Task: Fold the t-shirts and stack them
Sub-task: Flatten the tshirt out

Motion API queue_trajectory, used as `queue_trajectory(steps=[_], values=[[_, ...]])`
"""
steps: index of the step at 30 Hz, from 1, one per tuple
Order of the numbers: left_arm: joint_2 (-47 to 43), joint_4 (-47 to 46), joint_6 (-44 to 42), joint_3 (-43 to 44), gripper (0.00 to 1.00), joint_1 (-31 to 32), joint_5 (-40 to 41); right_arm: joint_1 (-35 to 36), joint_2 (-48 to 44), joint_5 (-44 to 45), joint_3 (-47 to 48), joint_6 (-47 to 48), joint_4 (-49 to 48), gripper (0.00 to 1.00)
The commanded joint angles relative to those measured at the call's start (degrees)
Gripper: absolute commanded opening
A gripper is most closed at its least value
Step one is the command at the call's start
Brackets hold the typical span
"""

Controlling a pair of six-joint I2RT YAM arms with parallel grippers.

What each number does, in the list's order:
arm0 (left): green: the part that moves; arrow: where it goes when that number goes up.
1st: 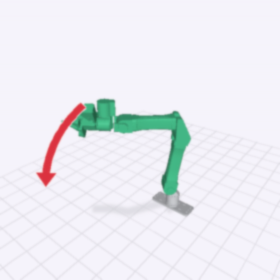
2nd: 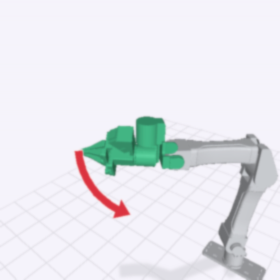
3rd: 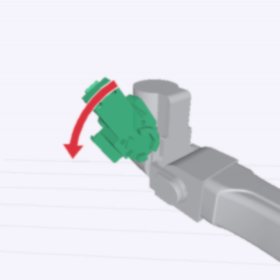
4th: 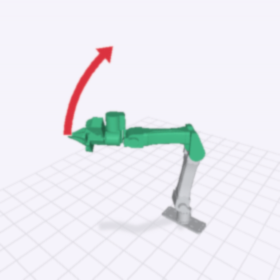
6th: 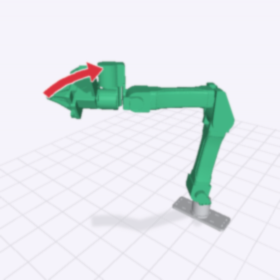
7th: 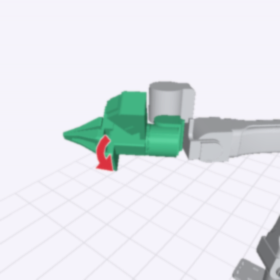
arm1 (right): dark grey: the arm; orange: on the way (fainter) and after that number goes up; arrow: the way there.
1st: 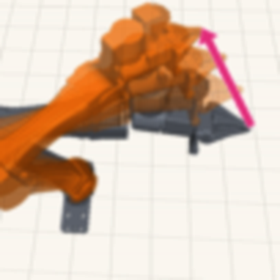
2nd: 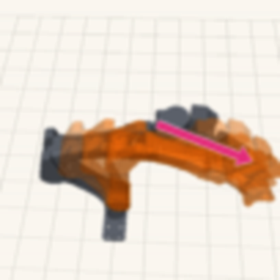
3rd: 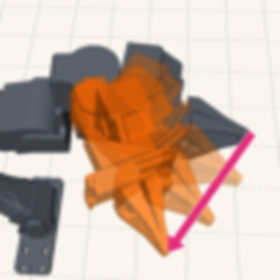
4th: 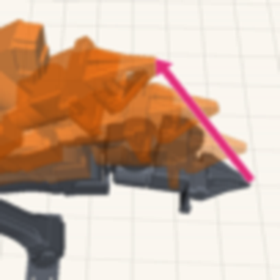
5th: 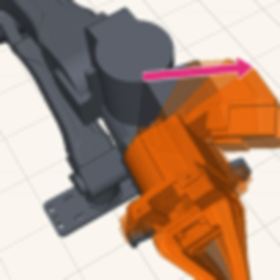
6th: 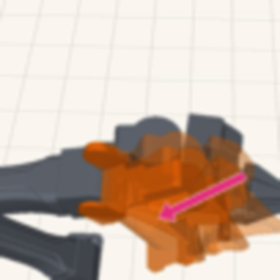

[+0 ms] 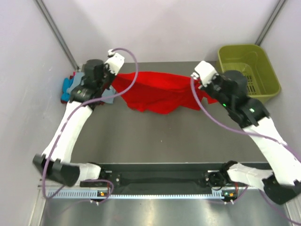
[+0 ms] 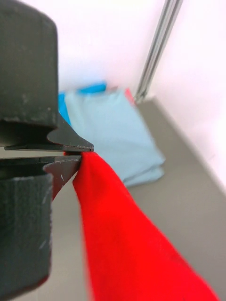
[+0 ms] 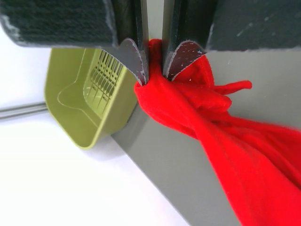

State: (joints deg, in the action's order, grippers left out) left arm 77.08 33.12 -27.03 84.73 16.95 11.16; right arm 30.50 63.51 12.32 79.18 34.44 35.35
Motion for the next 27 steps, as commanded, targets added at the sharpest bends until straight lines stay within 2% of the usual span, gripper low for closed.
queue_trajectory(steps=[1, 7, 11, 13, 18, 23, 27], values=[[-11.4, -4.9, -6.4, -2.4, 0.0, -0.2, -1.1, -0.4, -8.4, -2.6, 3.4, -3.8, 5.6, 0.09], [-21.6, -4.0, -7.2, -0.7, 0.0, -0.2, -2.0, -1.1, -18.8, -5.4, 8.3, -7.6, 13.1, 0.0], [-25.4, -4.1, -7.2, -0.4, 0.0, -0.2, -1.3, -2.4, -23.9, -5.9, 10.6, -7.6, 12.5, 0.0], [-25.8, -5.5, -8.1, -0.4, 0.0, -0.2, -0.8, -2.9, -23.3, -5.6, 12.0, -7.3, 11.6, 0.0], [-21.4, -8.2, -11.3, -3.6, 0.0, -0.2, 1.4, -3.1, -20.1, -7.6, 9.9, -7.5, 10.6, 0.0], [-14.7, -17.7, -14.9, -18.4, 0.0, -0.3, 1.2, -3.1, -15.1, -12.0, -5.6, -9.6, 0.1, 0.0], [-4.7, -22.6, -13.6, -24.0, 0.0, -1.5, -2.7, -3.1, -6.8, -15.8, -12.7, -16.6, -8.5, 0.0]])
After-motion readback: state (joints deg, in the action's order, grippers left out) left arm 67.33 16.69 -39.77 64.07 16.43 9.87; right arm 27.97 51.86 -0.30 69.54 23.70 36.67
